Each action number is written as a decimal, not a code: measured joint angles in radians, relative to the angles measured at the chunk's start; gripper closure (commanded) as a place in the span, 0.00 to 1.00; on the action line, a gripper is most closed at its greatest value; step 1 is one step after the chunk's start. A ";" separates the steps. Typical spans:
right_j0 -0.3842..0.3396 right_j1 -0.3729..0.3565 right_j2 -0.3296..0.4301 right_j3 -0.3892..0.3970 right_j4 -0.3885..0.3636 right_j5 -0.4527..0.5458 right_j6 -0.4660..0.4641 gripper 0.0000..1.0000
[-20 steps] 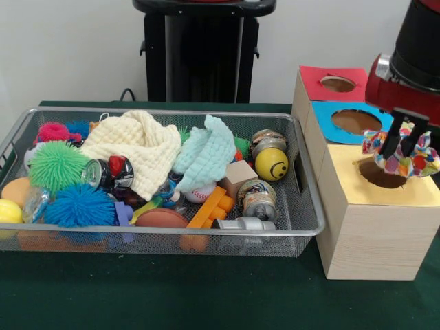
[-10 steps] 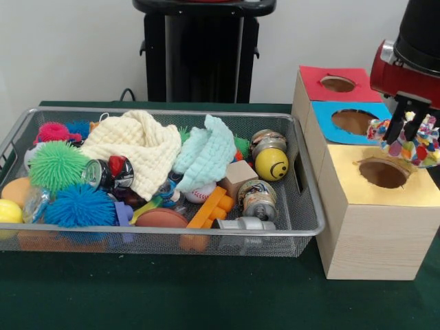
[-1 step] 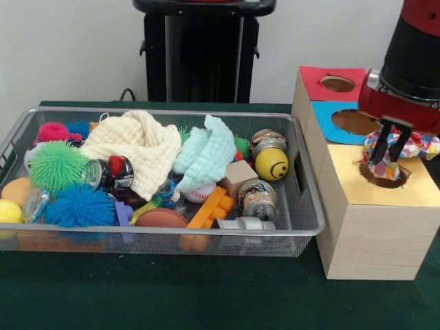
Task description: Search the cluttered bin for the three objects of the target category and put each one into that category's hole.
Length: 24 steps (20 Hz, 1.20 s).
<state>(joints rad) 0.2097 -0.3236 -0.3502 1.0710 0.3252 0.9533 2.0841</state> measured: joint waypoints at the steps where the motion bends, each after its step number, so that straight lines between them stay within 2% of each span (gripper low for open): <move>1: 0.001 0.001 0.000 0.012 -0.001 -0.017 0.000 1.00; 8: 0.006 -0.002 0.000 0.063 -0.005 -0.099 0.000 1.00; 16: 0.000 -0.003 0.007 0.064 -0.004 -0.101 0.000 1.00; 24: -0.028 -0.019 0.046 0.081 -0.003 -0.101 0.000 1.00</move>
<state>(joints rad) 0.1820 -0.3429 -0.3045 1.1518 0.3222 0.8524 2.0841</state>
